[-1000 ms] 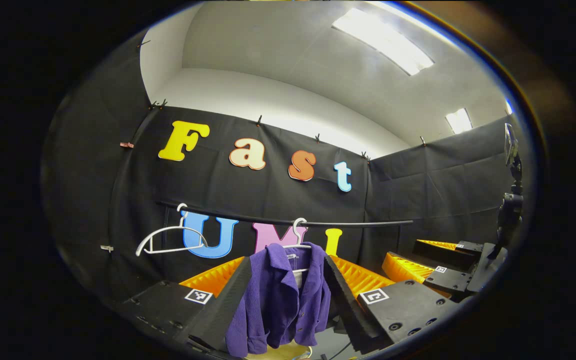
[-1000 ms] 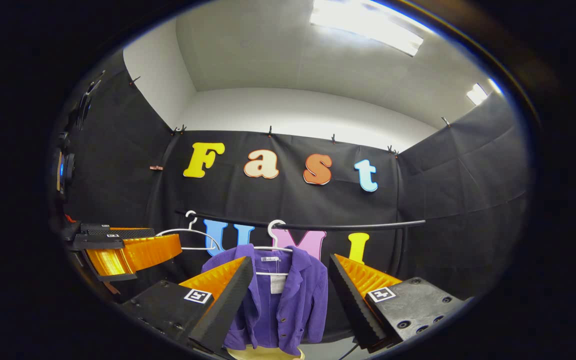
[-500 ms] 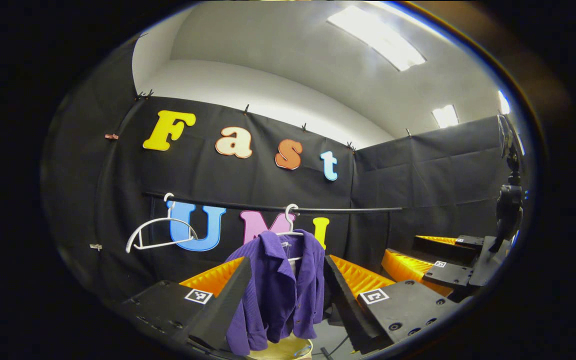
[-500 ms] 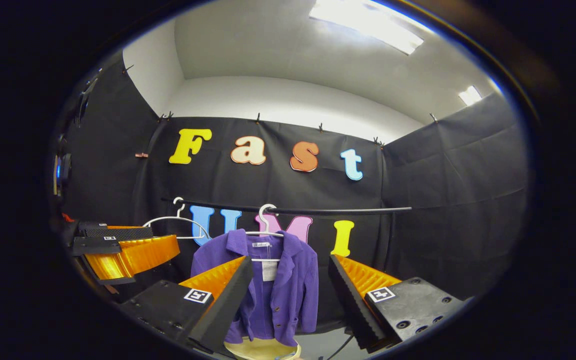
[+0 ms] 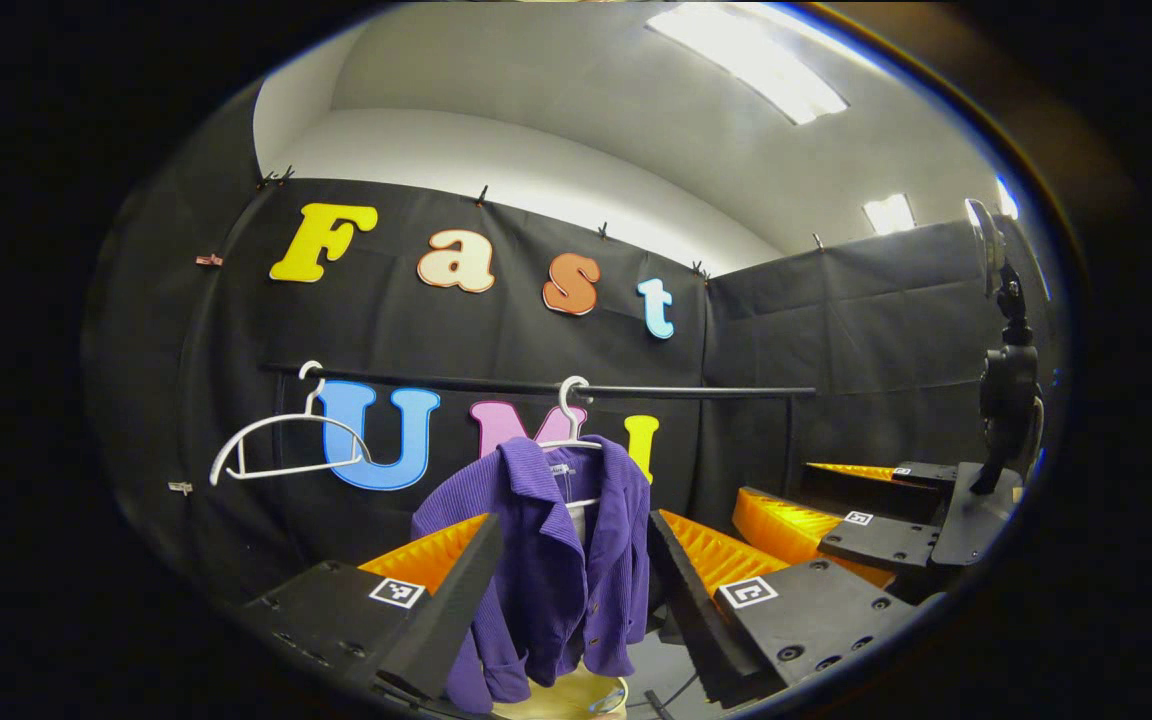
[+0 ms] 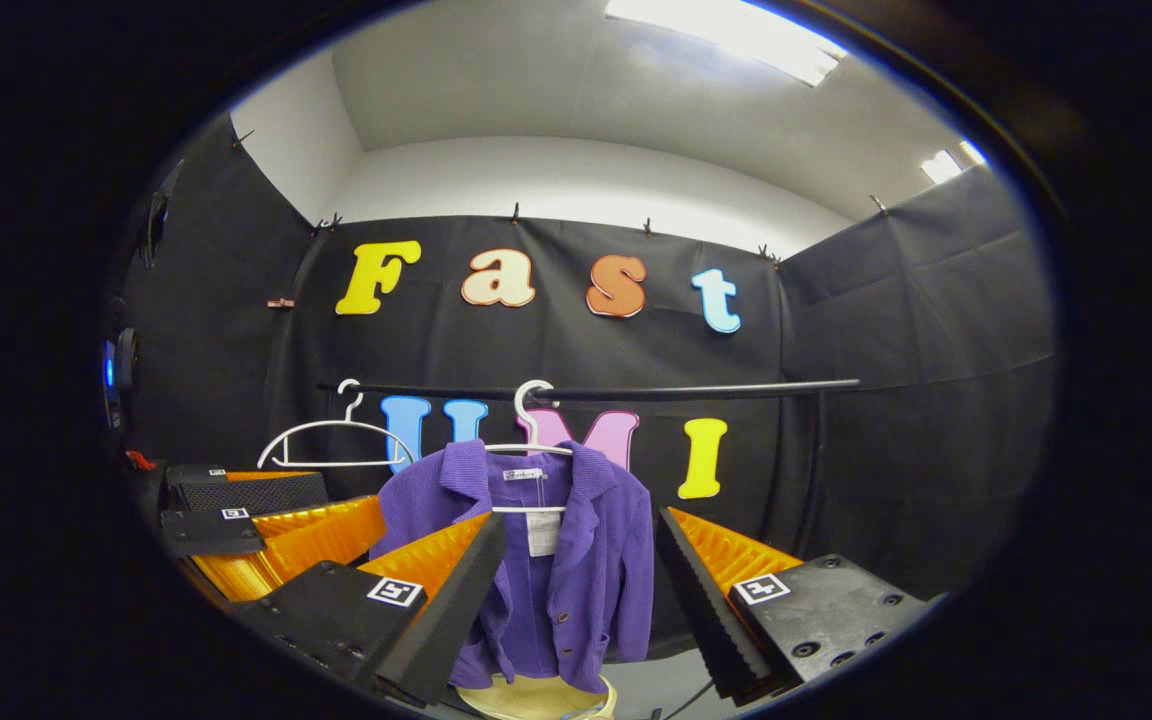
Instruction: Grasp the clothes on the hanger with both hands and then place them into the laundry hamper below.
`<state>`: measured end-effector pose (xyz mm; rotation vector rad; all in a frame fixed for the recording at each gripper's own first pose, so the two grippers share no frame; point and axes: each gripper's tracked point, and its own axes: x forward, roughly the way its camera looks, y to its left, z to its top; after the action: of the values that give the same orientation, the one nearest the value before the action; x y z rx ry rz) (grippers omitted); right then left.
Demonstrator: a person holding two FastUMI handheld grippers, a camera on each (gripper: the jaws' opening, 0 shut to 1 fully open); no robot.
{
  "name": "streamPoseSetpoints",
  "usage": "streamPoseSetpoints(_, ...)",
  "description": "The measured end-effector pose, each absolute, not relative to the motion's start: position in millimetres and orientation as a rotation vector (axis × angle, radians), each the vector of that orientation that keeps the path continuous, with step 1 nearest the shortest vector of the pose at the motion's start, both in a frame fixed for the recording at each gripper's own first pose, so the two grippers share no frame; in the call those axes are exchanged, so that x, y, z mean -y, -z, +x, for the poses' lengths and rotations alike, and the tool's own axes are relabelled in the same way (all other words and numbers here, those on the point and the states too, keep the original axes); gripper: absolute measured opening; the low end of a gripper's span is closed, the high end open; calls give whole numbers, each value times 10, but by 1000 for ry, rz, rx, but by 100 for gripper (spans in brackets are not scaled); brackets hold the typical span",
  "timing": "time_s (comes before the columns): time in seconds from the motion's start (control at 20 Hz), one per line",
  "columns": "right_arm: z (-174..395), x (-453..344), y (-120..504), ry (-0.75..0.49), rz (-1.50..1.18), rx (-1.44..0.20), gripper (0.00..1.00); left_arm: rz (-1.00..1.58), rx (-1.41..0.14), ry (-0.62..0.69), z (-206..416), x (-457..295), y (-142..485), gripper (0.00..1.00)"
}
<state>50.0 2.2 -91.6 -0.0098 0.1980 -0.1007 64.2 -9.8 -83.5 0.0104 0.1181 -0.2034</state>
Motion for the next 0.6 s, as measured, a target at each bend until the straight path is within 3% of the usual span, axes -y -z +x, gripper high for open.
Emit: streamPoseSetpoints(0.6, 1692, 270, 2134, -144, 182, -326, 97, -48, -167, -23, 1706, 256, 1568, 91)
